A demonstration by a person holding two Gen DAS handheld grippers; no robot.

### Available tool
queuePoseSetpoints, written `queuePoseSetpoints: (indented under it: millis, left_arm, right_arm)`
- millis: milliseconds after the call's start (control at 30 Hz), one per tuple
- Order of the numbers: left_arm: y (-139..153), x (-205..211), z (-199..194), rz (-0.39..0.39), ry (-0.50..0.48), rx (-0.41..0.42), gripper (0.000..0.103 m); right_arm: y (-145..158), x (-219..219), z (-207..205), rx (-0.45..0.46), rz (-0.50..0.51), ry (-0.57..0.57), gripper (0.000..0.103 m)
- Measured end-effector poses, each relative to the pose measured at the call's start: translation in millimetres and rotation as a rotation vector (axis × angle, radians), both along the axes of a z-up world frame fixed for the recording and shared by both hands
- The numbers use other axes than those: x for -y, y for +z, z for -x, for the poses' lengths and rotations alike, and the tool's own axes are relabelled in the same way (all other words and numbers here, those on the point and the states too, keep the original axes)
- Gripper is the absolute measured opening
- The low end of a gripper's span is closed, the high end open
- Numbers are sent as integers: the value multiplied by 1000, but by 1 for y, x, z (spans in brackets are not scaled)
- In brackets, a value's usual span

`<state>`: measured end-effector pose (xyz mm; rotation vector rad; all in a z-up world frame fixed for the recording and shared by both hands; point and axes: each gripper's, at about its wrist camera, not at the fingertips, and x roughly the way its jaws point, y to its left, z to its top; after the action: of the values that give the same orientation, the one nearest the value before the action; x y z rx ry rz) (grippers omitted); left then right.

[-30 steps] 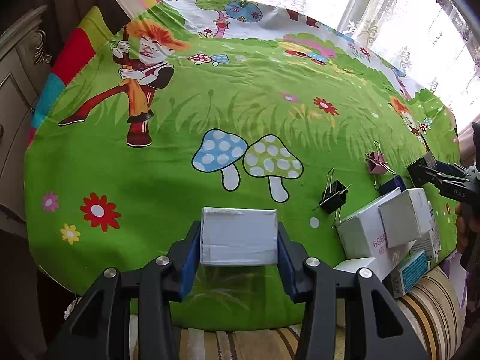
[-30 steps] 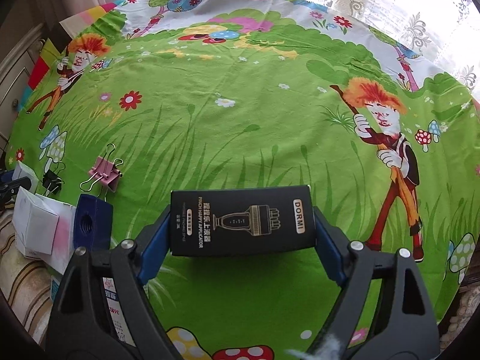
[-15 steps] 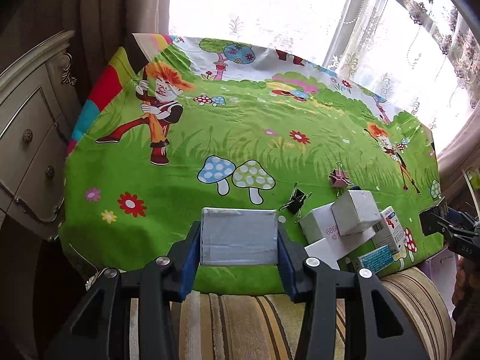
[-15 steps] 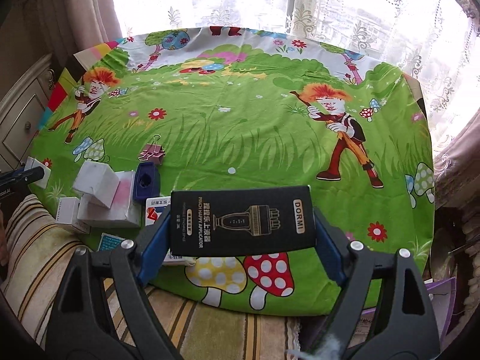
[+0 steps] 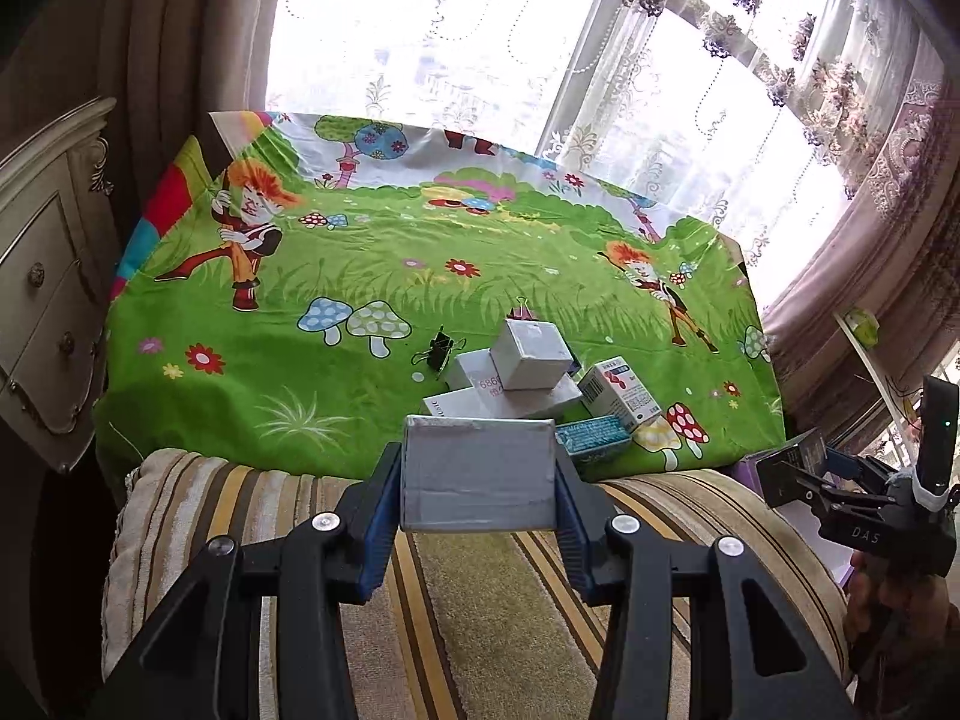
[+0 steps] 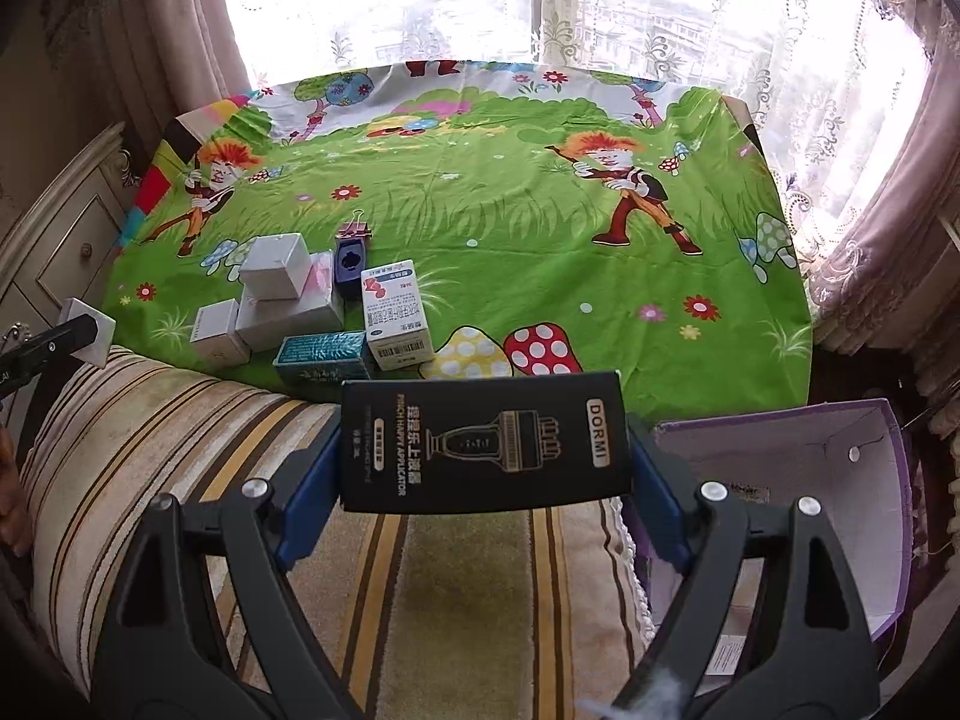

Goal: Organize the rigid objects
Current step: 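Carry both held boxes into the purple box and open both tools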

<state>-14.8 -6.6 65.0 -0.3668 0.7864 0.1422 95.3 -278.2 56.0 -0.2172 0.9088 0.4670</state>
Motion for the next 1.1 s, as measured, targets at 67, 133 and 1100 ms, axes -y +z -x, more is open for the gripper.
queuePoseSetpoints:
  millis: [67, 133, 1100]
  left_arm:
    - [1, 12, 0, 10, -35, 11, 47]
    - [0, 25, -1, 20, -71, 15, 47]
    - [8, 202, -36, 75, -539, -30, 47]
  right_arm:
    - [1, 4, 9, 15, 9, -9, 87]
    - [2, 8, 18, 23, 8, -12, 87]
    - [36, 139, 69, 179, 16, -219, 88]
